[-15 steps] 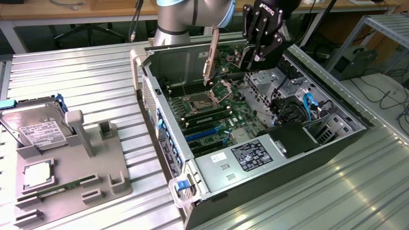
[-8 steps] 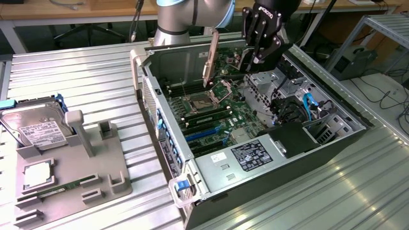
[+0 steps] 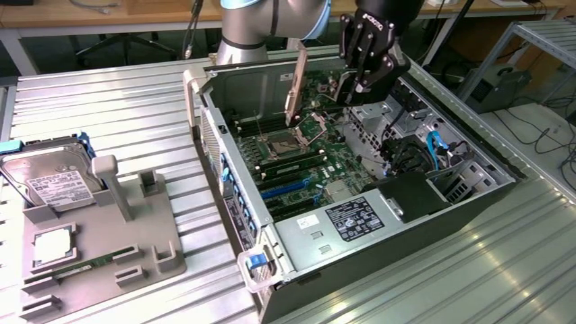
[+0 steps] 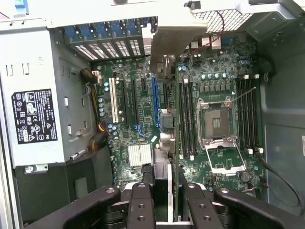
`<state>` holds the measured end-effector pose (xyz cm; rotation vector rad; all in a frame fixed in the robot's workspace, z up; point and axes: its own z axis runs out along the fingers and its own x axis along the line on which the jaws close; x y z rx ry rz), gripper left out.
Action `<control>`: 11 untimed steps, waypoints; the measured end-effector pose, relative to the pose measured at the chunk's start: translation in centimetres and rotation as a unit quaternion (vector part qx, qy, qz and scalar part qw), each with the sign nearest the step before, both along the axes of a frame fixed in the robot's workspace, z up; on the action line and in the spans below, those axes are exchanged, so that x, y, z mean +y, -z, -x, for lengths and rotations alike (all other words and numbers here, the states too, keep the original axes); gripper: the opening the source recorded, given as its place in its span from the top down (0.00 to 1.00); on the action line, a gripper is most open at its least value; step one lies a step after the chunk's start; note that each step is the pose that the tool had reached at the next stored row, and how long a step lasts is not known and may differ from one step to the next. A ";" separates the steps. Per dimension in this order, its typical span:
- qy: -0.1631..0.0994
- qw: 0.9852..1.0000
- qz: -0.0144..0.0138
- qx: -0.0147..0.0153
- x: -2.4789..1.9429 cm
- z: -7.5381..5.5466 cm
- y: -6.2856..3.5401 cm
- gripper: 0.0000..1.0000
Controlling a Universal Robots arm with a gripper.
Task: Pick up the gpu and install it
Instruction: 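Insert the gpu into the slot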
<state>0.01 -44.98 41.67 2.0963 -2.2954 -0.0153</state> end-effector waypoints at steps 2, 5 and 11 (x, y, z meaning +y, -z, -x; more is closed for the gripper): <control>0.000 1.000 0.000 0.000 0.00 0.0 0.11 0.72; 0.000 1.000 0.000 0.000 0.00 0.0 0.34 0.72; 0.000 1.000 0.000 0.000 0.00 0.0 0.70 0.72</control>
